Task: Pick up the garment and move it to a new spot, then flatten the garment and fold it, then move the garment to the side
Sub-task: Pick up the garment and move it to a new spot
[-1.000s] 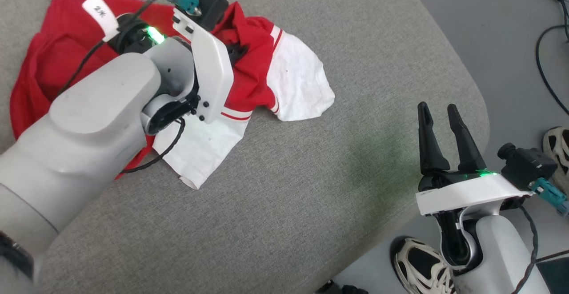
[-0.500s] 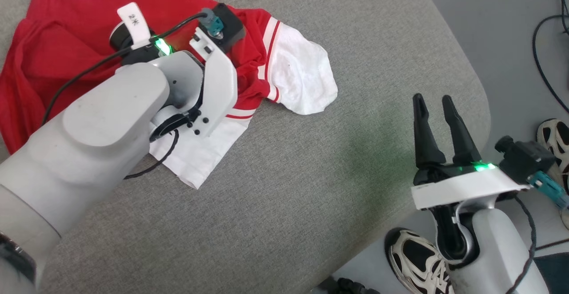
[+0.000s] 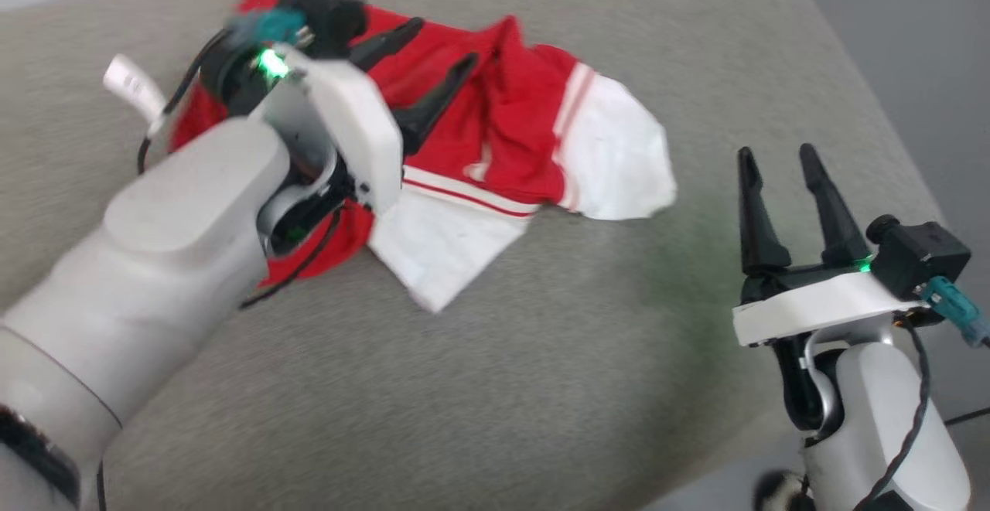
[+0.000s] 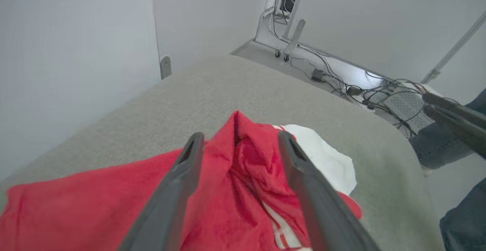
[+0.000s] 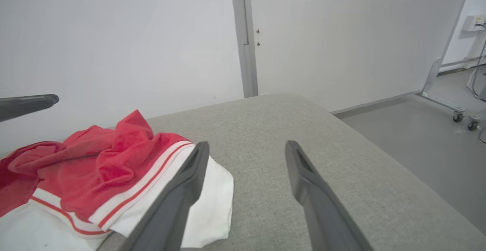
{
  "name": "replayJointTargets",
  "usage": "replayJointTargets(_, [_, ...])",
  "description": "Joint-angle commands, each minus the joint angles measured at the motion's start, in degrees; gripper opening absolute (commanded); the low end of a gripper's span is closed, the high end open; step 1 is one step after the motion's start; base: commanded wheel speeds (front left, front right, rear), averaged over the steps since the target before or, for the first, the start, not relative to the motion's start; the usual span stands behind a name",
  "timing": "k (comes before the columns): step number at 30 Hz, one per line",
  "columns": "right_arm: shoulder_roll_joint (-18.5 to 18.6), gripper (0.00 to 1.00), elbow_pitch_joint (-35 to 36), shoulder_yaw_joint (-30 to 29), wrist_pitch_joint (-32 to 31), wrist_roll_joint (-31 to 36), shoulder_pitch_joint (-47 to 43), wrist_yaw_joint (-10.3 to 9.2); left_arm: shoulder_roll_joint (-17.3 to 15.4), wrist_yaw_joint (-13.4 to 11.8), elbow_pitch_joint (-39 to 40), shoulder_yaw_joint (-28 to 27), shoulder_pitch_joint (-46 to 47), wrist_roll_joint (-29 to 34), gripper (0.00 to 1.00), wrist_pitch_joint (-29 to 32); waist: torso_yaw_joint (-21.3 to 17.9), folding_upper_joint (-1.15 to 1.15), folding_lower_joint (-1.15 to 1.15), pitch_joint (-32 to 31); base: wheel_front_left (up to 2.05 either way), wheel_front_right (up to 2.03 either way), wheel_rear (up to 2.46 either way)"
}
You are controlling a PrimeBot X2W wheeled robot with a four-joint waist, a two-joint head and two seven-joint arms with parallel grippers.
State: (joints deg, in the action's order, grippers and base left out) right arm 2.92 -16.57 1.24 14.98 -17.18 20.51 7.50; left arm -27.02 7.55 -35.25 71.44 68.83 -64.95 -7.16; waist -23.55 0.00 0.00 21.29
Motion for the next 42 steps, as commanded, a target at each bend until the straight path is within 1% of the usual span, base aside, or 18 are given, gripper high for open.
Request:
replayJointTargets(1, [0.1,1.00,0.1,-0.5,0.3,0.9,0.2,-0.02,0.1,-0.2,-0.6,-0.2,-1.7,-0.6,1.00,-1.6,5.2,0.00,0.00,-3.4,0.00,0.00,0.00])
replayJointTargets(4, [0.1,1.00,-0.3,-2.5,0.3,4.4,0.0,-0.03,0.3,-0.2,-2.8,-1.4,-6.1,-2.0,1.00,-6.6,9.3,0.00,0.00,-5.2,0.00,0.00,0.00])
replayJointTargets(7, [0.1,1.00,-0.7,-4.5,0.3,7.6,-1.2,-0.03,0.7,-0.2,-4.1,-4.9,-11.2,-3.6,1.00,-8.0,13.4,0.00,0.00,-7.2,0.00,0.00,0.00])
replayJointTargets(9, [0.1,1.00,-0.9,-5.8,0.3,9.4,-2.0,-0.03,0.4,-0.2,-3.5,-10.4,-14.6,-3.5,1.00,-8.1,16.1,0.00,0.00,-8.3,0.00,0.00,0.00])
replayJointTargets(13, [0.0,1.00,-1.3,-7.2,0.3,12.3,-3.9,-0.03,-0.2,-0.2,-2.3,-20.4,-24.6,0.4,1.00,-8.1,20.5,0.00,0.00,-10.4,0.00,0.00,0.00])
replayJointTargets(17, [0.1,1.00,-1.4,-8.2,0.3,14.0,-5.8,-0.03,-0.5,-0.2,-1.1,-29.1,-33.2,4.6,1.00,-8.1,23.3,0.00,0.00,-12.3,0.00,0.00,0.00])
replayJointTargets(20, [0.1,1.00,-1.2,-9.0,0.3,14.9,-7.4,-0.03,-0.3,-0.2,-0.2,-36.1,-39.2,9.2,1.00,-8.1,24.7,0.00,0.00,-13.5,0.00,0.00,0.00])
replayJointTargets(23, [0.4,1.00,-0.9,-9.6,0.3,15.0,-8.8,-0.03,0.1,-1.1,1.8,-43.0,-44.7,15.6,1.00,-8.1,25.5,0.00,0.00,-14.4,0.00,0.00,0.00])
replayJointTargets(25, [0.6,1.00,-0.6,-10.0,0.3,15.1,-9.5,-0.03,0.4,-2.5,4.0,-47.4,-48.4,20.9,1.00,-8.1,25.5,0.00,0.00,-14.7,0.00,0.00,0.00])
replayJointTargets(27, [0.6,1.00,-0.2,-10.3,0.3,15.1,-10.2,-0.03,1.6,-3.6,6.7,-51.9,-52.4,25.2,1.00,-8.1,25.2,0.00,0.00,-14.9,0.00,0.00,0.00])
replayJointTargets(28, [0.6,1.00,-0.2,-10.3,0.3,15.1,-10.2,-0.03,1.6,-3.6,6.7,-51.9,-52.4,25.2,1.00,-8.1,25.2,0.00,0.00,-14.9,0.00,0.00,0.00])
replayJointTargets(30, [0.6,1.00,0.4,-10.9,0.3,15.0,-10.9,-0.03,2.2,-4.3,9.6,-55.8,-55.9,29.4,1.00,-8.1,24.9,0.00,0.00,-15.0,0.00,0.00,0.00])
replayJointTargets(37, [0.5,1.00,3.0,-11.9,0.3,13.7,-13.0,-0.03,6.9,-2.2,20.8,-67.8,-65.4,40.1,1.00,-8.1,23.6,0.00,0.00,-15.0,0.00,0.00,0.00])
replayJointTargets(39, [0.4,1.00,3.7,-12.1,0.3,13.7,-13.4,-0.03,7.8,-1.7,23.1,-70.3,-67.4,43.4,1.00,-8.1,23.0,0.00,0.00,-14.9,0.00,0.00,0.00])
replayJointTargets(42, [0.2,1.00,4.4,-12.1,0.3,13.5,-13.5,-0.03,9.4,-1.0,24.8,-73.1,-69.3,46.4,1.00,-8.1,22.5,0.00,0.00,-14.4,0.00,0.00,0.00])
